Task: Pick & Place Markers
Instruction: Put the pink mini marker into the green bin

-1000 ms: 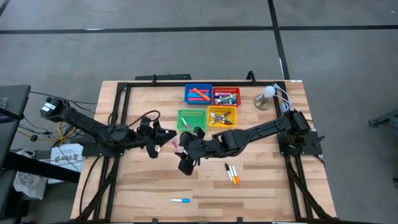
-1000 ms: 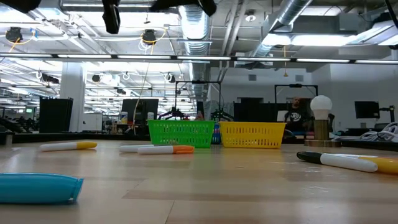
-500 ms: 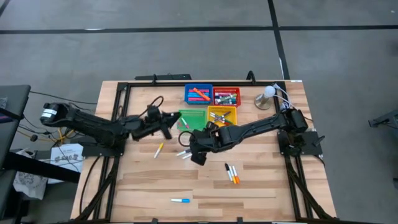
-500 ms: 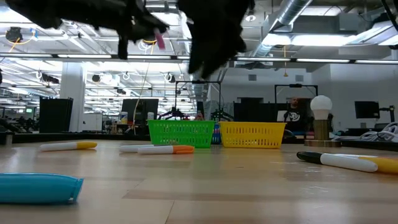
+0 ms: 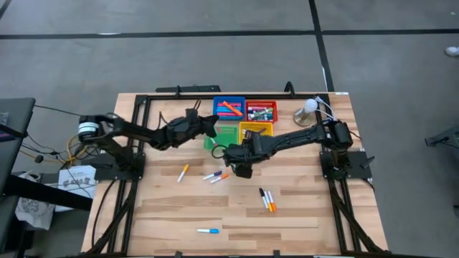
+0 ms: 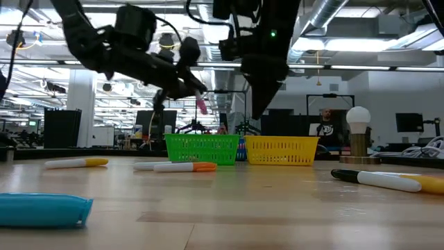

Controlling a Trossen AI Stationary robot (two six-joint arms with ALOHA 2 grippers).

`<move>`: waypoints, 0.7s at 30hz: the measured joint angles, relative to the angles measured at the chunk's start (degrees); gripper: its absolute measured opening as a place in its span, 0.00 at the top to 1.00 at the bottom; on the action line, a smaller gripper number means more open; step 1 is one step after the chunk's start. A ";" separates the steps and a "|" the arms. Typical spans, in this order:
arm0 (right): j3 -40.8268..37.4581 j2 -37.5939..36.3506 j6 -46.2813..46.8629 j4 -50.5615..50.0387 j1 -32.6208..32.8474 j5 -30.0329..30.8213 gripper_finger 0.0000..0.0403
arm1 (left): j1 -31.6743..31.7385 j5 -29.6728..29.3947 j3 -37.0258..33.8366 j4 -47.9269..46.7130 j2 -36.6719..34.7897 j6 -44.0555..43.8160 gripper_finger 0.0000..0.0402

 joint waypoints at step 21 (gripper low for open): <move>0.02 -0.02 -9.24 -5.78 -8.05 -4.64 0.56 | 0.15 1.94 4.26 -0.11 4.48 1.78 0.87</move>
